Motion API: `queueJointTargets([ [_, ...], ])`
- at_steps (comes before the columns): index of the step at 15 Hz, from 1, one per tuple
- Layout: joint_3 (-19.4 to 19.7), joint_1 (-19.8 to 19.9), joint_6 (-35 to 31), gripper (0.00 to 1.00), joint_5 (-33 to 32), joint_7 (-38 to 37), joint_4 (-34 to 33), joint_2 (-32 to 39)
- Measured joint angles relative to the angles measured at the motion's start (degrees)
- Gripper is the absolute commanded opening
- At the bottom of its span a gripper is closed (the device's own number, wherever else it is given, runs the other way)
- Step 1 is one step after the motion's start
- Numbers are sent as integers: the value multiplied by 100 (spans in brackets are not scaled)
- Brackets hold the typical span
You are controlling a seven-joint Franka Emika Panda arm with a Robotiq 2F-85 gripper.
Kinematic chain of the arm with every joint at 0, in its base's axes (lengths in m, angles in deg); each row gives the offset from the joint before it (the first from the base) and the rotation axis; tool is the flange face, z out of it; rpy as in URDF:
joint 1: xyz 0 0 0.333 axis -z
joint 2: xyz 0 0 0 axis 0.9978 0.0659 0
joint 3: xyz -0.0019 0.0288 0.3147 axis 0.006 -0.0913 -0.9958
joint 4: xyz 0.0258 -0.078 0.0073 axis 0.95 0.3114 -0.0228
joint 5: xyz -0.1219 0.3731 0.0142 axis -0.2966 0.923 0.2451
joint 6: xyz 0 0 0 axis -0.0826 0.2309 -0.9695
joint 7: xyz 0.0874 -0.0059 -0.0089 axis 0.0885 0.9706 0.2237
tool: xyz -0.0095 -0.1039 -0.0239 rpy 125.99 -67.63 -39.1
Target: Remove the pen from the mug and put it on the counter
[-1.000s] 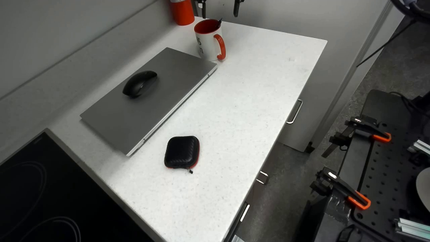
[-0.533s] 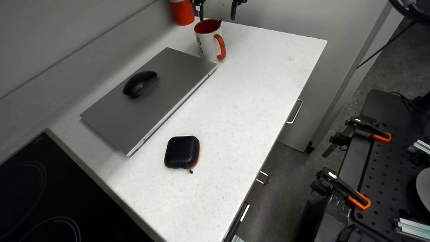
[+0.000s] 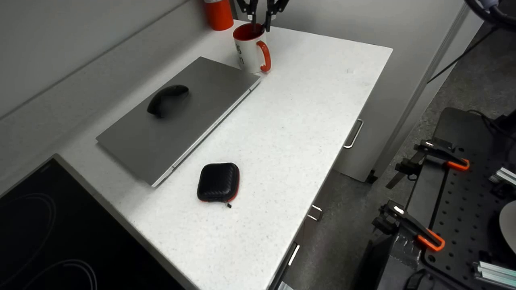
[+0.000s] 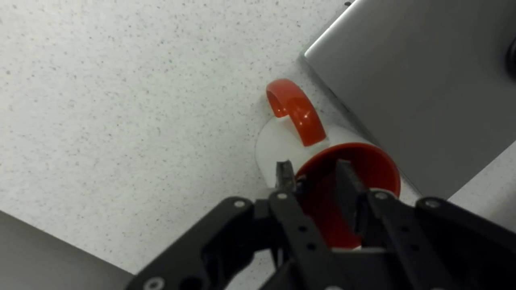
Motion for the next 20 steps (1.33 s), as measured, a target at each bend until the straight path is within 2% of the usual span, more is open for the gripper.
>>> queueJointTargets([
  [2,0,0,16,0,0,0,0,0],
  [3,-1,0,19,3,4,0,-1,-12],
  [11,2,0,34,3,5,162,6,-211],
  [16,12,23,24,3,3,788,345,-1110],
  [20,82,136,32,3,-332,1136,1034,-1989],
])
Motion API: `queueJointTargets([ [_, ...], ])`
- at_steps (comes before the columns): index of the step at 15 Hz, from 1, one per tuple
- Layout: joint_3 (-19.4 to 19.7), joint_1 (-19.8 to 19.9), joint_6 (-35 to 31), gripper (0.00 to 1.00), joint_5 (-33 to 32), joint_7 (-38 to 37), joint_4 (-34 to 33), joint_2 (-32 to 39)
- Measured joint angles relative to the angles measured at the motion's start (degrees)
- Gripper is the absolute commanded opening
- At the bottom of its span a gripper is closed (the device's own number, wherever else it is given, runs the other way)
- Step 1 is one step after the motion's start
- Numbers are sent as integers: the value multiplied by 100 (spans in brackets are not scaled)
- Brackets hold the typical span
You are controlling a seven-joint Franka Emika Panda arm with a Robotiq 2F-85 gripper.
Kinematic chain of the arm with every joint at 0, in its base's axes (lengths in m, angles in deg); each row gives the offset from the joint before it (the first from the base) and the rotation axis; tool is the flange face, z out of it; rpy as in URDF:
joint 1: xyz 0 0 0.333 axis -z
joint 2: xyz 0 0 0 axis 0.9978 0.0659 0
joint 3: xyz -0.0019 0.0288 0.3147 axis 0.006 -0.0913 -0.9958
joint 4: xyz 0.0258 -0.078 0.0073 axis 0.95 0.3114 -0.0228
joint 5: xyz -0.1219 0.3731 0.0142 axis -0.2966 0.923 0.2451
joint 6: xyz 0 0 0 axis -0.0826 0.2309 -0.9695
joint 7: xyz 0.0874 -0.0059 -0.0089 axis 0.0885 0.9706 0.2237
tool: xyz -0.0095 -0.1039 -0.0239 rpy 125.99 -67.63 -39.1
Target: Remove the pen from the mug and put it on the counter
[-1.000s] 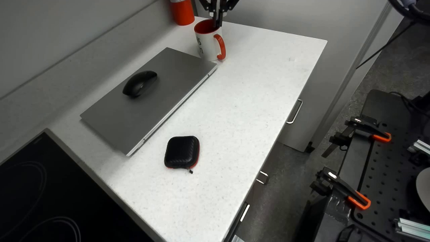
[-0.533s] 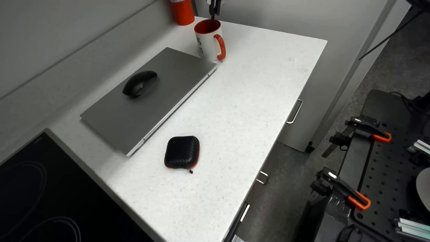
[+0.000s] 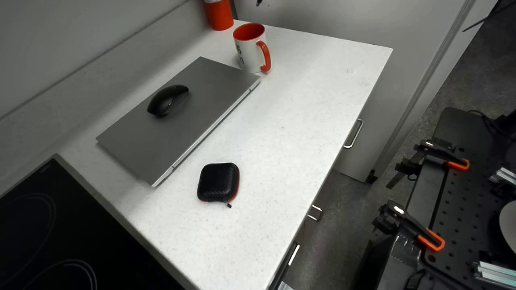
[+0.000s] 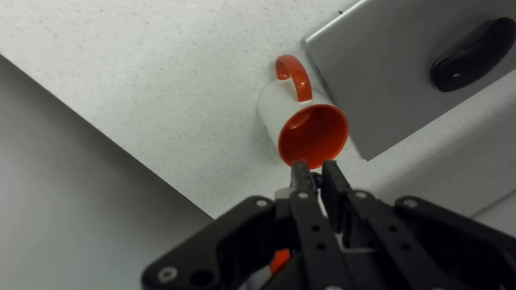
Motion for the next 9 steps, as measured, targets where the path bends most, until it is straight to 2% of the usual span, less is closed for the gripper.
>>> queueJointTargets([
  [4,16,209,-24,3,-666,33,786,-472],
  [9,-336,196,-543,3,-1384,-508,1353,-32],
])
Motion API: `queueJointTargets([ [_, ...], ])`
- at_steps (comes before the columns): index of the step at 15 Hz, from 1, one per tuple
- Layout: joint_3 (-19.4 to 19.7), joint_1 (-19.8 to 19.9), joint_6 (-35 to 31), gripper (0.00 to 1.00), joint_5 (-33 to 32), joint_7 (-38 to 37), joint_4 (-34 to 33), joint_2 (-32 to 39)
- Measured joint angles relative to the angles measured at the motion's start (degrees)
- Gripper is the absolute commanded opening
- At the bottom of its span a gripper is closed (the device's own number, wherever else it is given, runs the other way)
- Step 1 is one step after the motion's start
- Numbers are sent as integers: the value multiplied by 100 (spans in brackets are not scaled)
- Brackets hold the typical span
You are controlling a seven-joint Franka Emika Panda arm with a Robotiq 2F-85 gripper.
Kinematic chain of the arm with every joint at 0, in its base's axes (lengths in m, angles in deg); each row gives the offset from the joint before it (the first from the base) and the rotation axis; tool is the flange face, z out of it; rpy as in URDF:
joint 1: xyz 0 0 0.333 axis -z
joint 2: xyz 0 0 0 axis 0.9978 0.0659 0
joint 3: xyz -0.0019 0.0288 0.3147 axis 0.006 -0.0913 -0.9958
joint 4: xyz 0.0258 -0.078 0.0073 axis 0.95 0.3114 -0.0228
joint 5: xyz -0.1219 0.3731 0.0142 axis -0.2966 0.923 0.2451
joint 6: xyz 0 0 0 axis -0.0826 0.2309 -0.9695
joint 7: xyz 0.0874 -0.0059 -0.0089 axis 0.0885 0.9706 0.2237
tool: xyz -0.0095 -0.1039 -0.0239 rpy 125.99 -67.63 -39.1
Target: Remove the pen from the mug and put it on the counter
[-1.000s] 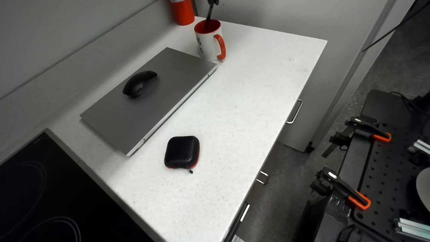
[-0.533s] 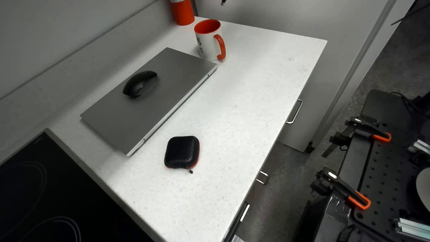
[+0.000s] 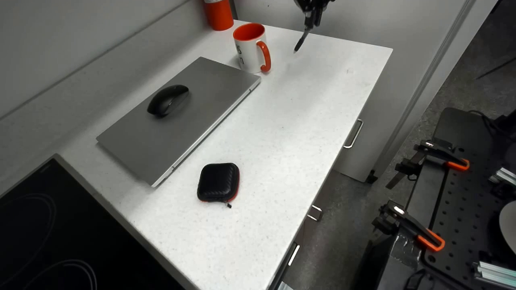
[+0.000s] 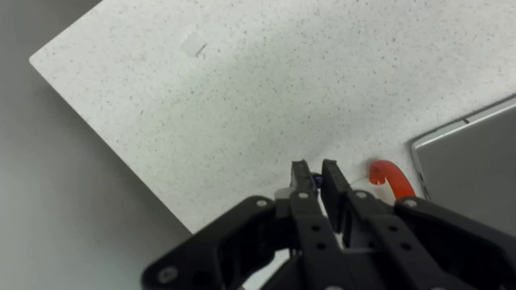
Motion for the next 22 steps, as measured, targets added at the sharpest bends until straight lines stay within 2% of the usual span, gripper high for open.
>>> queueJointTargets([
  [5,-195,-78,-180,3,-841,-825,-1,622],
  [8,-191,-135,83,3,-905,-860,-91,870],
  [9,-191,-155,193,37,-895,-860,-154,946],
  [11,-184,-191,381,45,-868,-860,-297,1075],
  [18,-123,-214,477,98,-782,-857,-626,1248],
  [22,-91,-214,478,100,-780,-856,-716,1255],
])
